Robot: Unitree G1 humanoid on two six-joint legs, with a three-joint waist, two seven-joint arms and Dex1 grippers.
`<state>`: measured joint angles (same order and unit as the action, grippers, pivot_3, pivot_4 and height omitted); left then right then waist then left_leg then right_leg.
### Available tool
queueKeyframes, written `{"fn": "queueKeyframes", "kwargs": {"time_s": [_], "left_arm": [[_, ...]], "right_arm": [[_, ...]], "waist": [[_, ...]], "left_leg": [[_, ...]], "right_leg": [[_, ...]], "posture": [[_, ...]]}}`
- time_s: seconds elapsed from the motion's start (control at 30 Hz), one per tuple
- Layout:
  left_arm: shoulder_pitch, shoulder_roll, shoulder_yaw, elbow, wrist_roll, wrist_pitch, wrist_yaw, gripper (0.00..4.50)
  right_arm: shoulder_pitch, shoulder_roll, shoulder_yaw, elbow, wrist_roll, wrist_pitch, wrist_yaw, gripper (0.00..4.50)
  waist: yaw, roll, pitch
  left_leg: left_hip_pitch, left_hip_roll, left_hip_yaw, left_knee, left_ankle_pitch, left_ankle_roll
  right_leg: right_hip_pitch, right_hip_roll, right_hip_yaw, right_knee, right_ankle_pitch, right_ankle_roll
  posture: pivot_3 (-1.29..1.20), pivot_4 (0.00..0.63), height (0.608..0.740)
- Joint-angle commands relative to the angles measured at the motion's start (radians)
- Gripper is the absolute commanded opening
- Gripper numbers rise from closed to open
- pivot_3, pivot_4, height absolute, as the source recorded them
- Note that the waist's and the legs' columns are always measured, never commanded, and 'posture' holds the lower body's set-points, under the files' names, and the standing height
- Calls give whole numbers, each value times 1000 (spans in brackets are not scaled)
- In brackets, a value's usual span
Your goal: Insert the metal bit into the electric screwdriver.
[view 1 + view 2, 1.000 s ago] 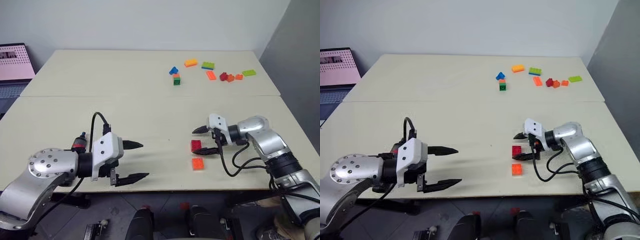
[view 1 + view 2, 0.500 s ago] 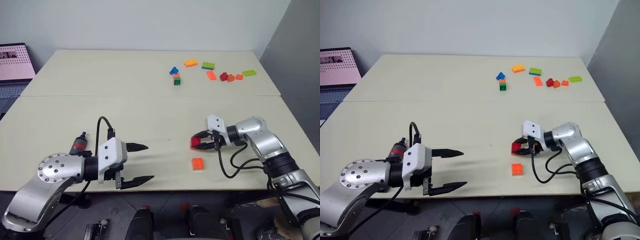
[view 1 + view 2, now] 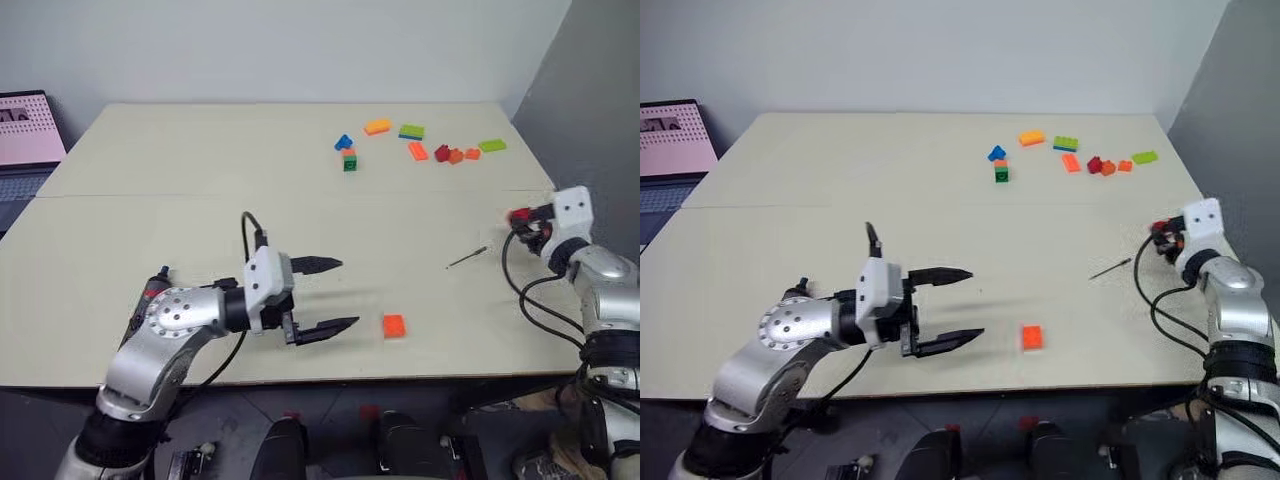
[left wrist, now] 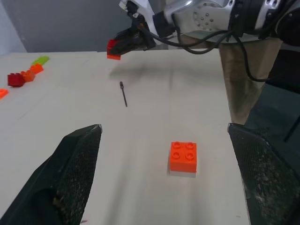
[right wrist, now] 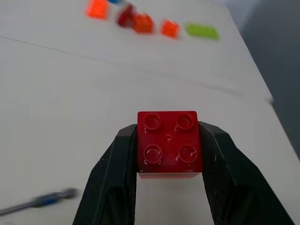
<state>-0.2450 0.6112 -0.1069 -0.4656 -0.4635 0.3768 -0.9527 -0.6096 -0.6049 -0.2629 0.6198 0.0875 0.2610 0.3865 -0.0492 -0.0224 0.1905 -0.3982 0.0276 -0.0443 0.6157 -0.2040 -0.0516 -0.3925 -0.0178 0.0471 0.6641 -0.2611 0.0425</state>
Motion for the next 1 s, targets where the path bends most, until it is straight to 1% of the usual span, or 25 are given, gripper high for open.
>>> {"fn": "queueKeyframes", "kwargs": {"time_s": [0.03,0.13,0.2,0.23,0.33,0.37,0.43,0.5,0.63,0.77,0.83,0.87,0.9,1.0], "left_arm": [[-27,-7,-3,-13,2,-19,1,4500],[-34,-12,-6,-13,2,-17,7,4500],[-33,-14,-7,-18,2,-14,13,4500],[-31,-14,-8,-21,2,-13,16,4500],[-24,-11,-6,-28,2,-10,22,4500],[-21,-10,-4,-30,2,-9,26,4500],[-16,-5,-1,-32,1,-5,31,4500],[-9,18,4,-37,-2,7,21,4500],[20,89,27,-56,-2,22,-8,4500],[95,253,58,-65,44,-32,-125,4500],[124,308,75,-73,50,-60,-172,4500],[132,325,78,-79,45,-70,-187,4500],[141,334,80,-88,36,-75,-197,4500],[164,340,76,-106,26,-78,-209,4500]], "right_arm": [[-97,0,-10,143,-13,-73,-69,1464],[-140,3,-13,227,1,-106,-74,1464],[-155,10,-29,260,25,-115,-72,2171],[-151,11,-32,254,36,-125,-52,2274],[-134,7,-31,222,49,-128,-28,3052],[-124,2,-35,204,55,-127,-22,3387],[-98,-15,-49,151,73,-112,-5,3843],[-44,-48,-31,45,79,-115,68,4425],[84,-114,19,-218,112,-99,265,4485],[262,-247,133,-610,217,9,575,4485],[325,-328,225,-741,199,11,699,4485],[337,-349,260,-783,201,21,737,4485],[341,-358,287,-818,215,44,763,4485],[302,-336,361,-865,239,101,805,4485]], "waist": [[-8,0,0],[-9,0,0],[-9,0,0],[-8,0,0],[-7,0,0],[-7,0,0],[-7,0,0],[-4,0,0],[-2,1,0],[-10,1,0],[-9,2,1],[-8,2,1],[-7,2,1],[-5,2,1]], "left_leg": [[0,0,0,0,0,0],[0,0,0,0,0,0],[-1,0,0,-1,0,0],[-1,0,0,-1,0,0],[-1,0,0,-1,0,0],[-1,0,0,-1,0,0],[-1,0,0,-1,0,0],[-1,0,-1,-1,0,0],[-1,0,-1,-1,0,0],[0,2,-1,-2,0,0],[0,2,-1,-3,0,0],[0,2,-2,-3,0,0],[1,3,-2,-3,0,0],[0,2,-1,-2,0,0]], "right_leg": [[0,0,0,0,0,0],[0,0,0,0,0,1],[0,0,0,-1,0,1],[0,0,0,-1,0,1],[0,0,0,-1,0,1],[0,0,0,-1,0,1],[0,0,0,-1,0,1],[0,0,0,-1,0,1],[0,0,0,-1,0,1],[-1,1,0,-1,-1,0],[-2,2,0,0,-1,-1],[-2,2,-1,0,-4,-6],[-1,2,-2,0,-5,-7],[-1,1,-1,-1,-5,-6]], "posture": [[0,150,740],[0,150,740],[0,150,740],[0,150,740],[0,150,740],[0,150,740],[0,150,740],[0,150,740],[0,150,740],[0,150,740],[0,150,740],[0,150,740],[0,150,740],[0,150,740]]}}
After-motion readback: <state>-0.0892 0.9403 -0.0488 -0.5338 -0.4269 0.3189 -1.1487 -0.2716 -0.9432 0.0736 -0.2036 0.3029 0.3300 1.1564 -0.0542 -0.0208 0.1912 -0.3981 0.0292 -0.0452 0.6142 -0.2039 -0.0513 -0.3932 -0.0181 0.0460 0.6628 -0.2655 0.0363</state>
